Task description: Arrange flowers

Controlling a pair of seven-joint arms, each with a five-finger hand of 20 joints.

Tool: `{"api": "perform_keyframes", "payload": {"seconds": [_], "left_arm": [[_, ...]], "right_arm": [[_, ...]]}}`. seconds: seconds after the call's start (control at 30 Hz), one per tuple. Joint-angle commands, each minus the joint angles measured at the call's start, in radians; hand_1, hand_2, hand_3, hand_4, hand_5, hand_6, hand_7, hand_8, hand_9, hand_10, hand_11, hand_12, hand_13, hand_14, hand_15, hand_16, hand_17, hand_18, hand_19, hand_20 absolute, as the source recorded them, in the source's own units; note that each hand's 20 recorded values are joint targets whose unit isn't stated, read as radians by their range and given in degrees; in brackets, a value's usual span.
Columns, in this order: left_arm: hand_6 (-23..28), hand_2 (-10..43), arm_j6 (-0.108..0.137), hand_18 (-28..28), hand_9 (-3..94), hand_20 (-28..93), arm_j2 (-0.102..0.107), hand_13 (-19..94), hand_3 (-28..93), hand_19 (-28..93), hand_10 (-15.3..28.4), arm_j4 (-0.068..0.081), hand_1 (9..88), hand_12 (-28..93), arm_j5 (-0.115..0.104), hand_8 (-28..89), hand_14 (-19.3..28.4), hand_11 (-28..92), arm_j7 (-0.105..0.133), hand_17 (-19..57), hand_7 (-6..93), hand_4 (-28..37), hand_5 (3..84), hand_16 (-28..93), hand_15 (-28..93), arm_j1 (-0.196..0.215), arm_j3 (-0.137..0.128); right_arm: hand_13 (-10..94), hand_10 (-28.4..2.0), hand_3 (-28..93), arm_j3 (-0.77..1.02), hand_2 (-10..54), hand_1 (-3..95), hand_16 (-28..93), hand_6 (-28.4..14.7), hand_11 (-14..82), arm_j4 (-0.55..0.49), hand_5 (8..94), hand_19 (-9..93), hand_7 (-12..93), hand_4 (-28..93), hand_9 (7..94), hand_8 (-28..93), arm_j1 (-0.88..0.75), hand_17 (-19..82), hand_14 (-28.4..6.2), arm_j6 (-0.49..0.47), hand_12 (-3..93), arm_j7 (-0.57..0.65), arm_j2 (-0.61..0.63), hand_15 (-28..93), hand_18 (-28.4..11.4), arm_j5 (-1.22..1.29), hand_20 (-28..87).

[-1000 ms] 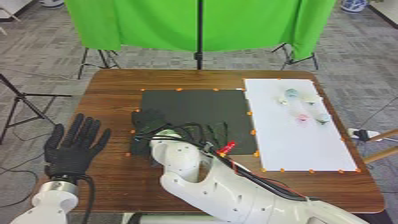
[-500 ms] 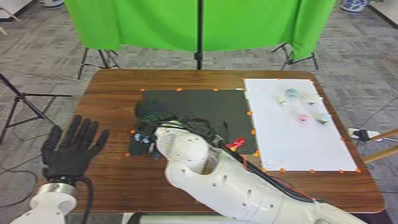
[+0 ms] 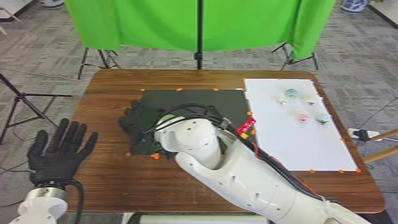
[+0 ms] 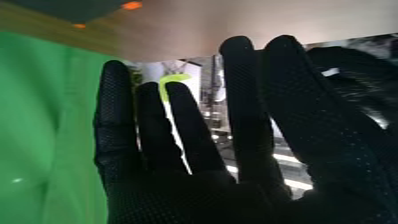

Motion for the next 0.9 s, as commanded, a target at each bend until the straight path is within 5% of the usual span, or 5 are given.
{"api": "perform_keyframes", "payload": {"seconds": [0.03,0.5,0.9], "left_arm": [[6.7,12.8,0.001,15.1,40.1,19,0.003,33,74,39,15.0,-0.003,29.7,13,-0.007,-12,15.2,27,-0.006,-4.6,21.2,-28.3,42.7,-6,43,0.018,0.014],[6.7,13.1,0.011,15.1,40.2,19,0.002,33,74,39,15.1,0.012,29.7,12,-0.012,-12,15.2,28,-0.02,-4.5,21.4,-28.3,42.8,-6,44,-0.007,0.037],[6.7,13.4,0.018,15.2,40.2,19,-0.003,33,74,39,15.0,0.019,29.6,12,-0.006,-12,15.2,28,-0.034,-4.6,21.3,-28.3,42.9,-6,43,-0.019,0.038]], "right_arm": [[13,-19.6,80,-0.031,-3.2,40.7,11,-0.8,7.8,0.018,55.4,53,23,-26,33.0,-14,-0.012,2,-21.1,-0.05,15.3,0.04,-0.027,33,-21.6,0.03,18],[10,-21.5,78,-0.025,5.2,32.1,10,-4.2,6.2,0.096,53.8,54,15,-24,29.4,-12,-0.021,1,-22.0,-0.11,14.3,0.137,-0.061,31,-22.2,-0.031,16],[10,-23.4,77,-0.031,5.8,31.2,9,-8.9,6.5,0.105,56.6,57,11,-24,28.8,-10,-0.014,2,-22.5,-0.118,13.2,0.206,-0.056,32,-22.9,0.003,17]]}}
